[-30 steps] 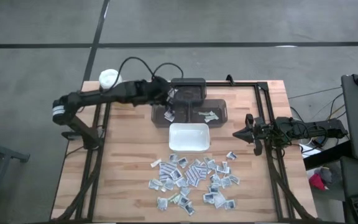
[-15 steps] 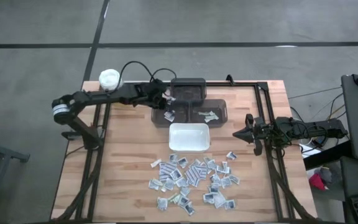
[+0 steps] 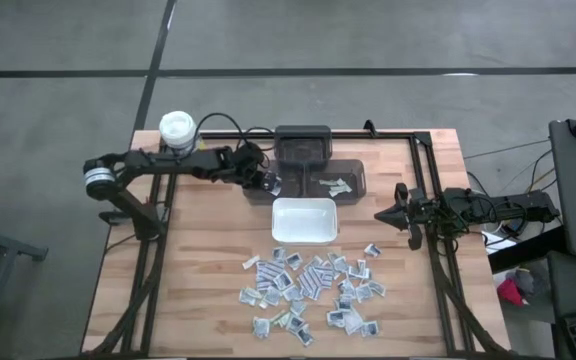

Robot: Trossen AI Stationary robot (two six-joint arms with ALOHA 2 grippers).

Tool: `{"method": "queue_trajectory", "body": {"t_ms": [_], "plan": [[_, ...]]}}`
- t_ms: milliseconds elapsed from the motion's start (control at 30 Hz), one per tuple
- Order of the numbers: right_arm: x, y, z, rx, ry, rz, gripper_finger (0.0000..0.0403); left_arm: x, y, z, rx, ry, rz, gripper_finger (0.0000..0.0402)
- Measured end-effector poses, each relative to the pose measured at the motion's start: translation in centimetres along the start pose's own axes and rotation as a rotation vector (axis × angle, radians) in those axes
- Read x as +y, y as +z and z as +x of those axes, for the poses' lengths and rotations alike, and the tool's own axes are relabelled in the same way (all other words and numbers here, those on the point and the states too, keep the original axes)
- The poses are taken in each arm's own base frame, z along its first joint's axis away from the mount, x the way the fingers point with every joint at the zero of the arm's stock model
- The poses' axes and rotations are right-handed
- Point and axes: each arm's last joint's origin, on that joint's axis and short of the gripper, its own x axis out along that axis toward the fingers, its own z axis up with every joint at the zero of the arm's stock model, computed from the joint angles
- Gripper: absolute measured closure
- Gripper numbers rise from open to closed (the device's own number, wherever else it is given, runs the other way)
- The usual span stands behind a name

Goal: Pick & Place First Aid Supplies
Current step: Put the alcohol pad into the bottom left black bin

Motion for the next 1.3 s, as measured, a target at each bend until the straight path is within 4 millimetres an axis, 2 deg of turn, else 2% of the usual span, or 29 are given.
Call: {"method": "queue_trajectory", "body": {"t_ms": [267,567,1300], "plan": [[0.0,0.0,0.0,0.000,0.000,0.001,0.0394,-0.1,-0.1,0.0,-0.013,0.015,0.004,0.0401],[0.0,0.0,0.0,0.000,0.000,0.003,0.0394,0.0,-0.5,2.2,0.037,0.060,0.020,0.0402],[0.0,0.0,0.0,-0.001,0.000,0.003,0.0394,-0.5,0.0,2.1,0.023,0.046,0.089,0.0397]]}}
